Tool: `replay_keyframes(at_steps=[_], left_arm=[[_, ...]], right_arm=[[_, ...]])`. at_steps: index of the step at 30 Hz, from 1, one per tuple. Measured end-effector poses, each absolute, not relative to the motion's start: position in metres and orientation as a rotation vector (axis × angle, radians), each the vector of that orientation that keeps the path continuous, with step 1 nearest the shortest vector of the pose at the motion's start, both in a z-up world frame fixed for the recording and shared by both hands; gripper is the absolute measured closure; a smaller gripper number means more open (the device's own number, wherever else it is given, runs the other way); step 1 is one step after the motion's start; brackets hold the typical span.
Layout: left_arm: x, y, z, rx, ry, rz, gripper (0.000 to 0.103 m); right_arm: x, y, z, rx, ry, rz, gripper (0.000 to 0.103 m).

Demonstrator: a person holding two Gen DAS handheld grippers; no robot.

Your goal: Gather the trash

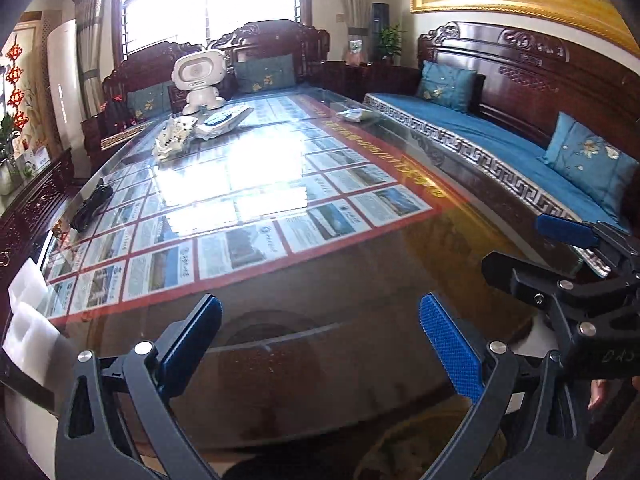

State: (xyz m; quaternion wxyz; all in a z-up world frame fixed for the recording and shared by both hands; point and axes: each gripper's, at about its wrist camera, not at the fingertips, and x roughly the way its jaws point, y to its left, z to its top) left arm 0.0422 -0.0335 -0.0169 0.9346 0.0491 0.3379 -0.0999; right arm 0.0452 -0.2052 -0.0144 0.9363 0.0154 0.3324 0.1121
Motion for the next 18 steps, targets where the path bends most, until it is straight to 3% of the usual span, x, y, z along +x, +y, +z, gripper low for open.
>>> replay_keyframes(at_steps=[18], left_arm=[[0.169, 0.004, -0.043, 0.008, 0.752, 0.002, 0.004]], right_arm=[[0.168, -0.202, -0.046, 0.029, 0.755, 0.188, 0.008]])
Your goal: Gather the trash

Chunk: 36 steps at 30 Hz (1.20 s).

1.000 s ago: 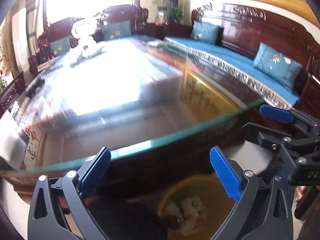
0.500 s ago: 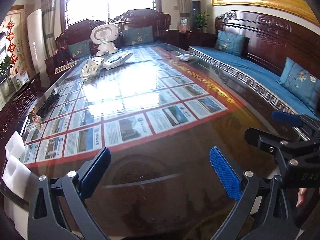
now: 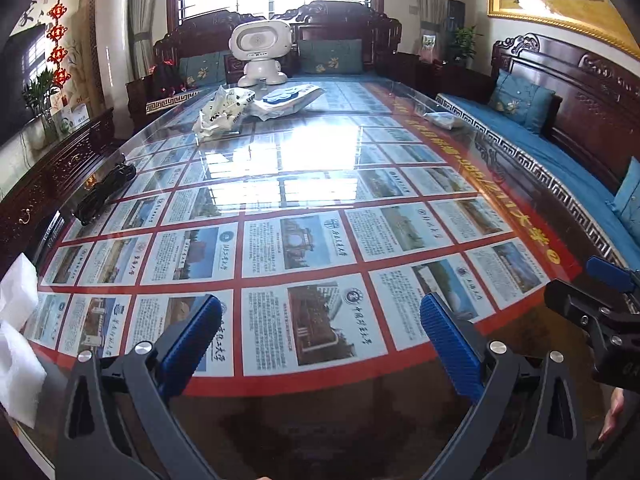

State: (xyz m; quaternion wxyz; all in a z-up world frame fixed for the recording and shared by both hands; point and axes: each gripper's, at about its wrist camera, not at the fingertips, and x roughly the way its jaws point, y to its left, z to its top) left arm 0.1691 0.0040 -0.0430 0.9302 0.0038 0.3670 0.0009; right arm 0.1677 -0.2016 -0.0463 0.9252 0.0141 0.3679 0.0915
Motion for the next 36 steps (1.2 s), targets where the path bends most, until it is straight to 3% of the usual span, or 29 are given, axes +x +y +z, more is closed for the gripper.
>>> replay_keyframes(at_steps=[36], left_arm=[[0.175, 0.002, -0.038, -0.023, 0.764, 0.011, 0.004]], right_arm=[[0.178, -0.200, -0.051, 0.053, 0.720, 0.172, 0.008]])
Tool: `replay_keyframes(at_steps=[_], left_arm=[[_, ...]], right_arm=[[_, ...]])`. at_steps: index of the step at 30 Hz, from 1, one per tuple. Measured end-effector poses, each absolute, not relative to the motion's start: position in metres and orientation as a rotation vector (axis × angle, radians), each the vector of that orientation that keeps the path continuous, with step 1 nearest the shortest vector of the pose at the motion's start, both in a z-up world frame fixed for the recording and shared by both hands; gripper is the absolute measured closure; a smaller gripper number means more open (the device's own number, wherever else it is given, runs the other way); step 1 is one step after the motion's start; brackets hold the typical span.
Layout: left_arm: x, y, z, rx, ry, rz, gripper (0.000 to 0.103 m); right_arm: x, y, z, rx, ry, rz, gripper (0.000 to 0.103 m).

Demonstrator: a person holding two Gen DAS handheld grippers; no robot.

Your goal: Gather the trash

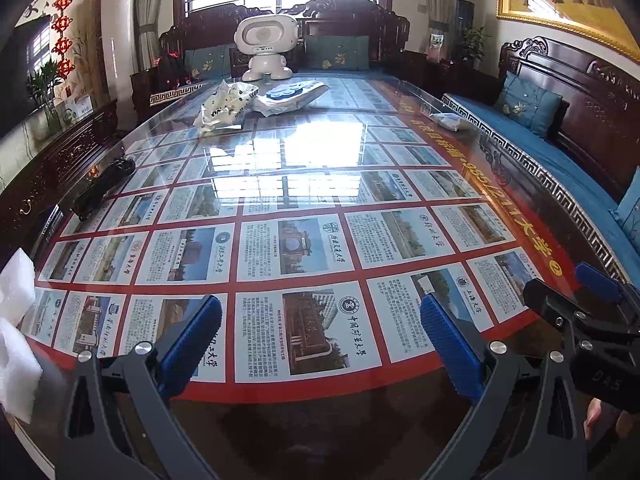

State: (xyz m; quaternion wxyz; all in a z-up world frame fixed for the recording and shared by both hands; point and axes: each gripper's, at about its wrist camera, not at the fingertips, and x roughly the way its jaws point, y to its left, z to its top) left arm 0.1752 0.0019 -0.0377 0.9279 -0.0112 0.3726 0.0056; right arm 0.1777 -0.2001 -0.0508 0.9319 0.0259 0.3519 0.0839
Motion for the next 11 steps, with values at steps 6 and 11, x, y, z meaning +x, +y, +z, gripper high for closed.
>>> replay_keyframes(at_steps=[6, 11], left_arm=[[0.1722, -0.0024, -0.0318, -0.008, 0.755, -0.019, 0.004], [0.1735, -0.0035, -0.0315, -0.012, 0.764, -0.035, 0.004]], right_arm=[[0.1751, -0.1981, -0.0485, 0.057, 0.714, 0.178, 0.008], [0.1725, -0.1990, -0.0448, 0.054, 0.705, 0.176, 0.008]])
